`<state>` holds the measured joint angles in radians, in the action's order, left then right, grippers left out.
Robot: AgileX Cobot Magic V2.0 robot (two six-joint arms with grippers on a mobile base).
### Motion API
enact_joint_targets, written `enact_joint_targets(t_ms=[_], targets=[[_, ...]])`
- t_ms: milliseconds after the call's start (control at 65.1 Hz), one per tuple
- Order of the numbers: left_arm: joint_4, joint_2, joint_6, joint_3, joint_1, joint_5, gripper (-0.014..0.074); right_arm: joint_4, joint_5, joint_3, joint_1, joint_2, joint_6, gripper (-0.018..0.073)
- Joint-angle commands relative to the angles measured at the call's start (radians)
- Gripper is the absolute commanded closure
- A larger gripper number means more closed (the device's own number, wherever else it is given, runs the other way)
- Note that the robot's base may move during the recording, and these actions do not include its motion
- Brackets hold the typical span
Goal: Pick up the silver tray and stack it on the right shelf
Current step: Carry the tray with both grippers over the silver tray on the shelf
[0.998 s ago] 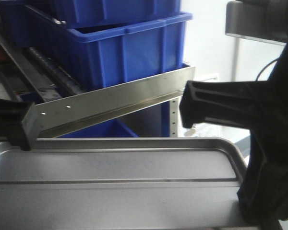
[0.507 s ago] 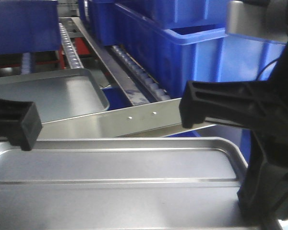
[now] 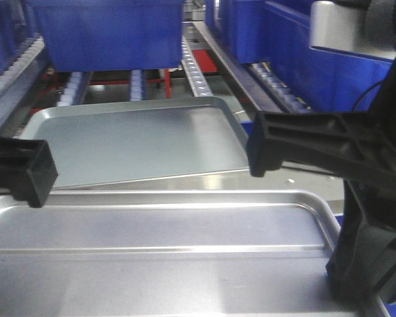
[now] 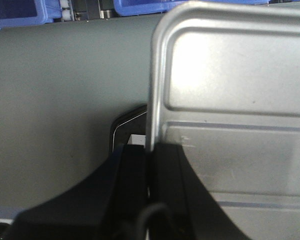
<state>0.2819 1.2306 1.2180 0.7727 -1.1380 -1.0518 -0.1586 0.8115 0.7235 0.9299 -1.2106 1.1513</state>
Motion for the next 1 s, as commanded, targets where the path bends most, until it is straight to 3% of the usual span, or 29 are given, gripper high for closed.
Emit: enact_joint_targets(t_ms=[0, 983], targets=[[0.065, -0.023, -0.001, 0.013, -0.002, -0.288, 0.0697, -0.074, 0.124, 0.018, -0.009, 0.027, -0.002, 0.0489], [0.065, -0.023, -0.001, 0.013, -0.002, -0.279, 0.0697, -0.074, 0.124, 0.018, -0.009, 0.027, -0.002, 0.0489]])
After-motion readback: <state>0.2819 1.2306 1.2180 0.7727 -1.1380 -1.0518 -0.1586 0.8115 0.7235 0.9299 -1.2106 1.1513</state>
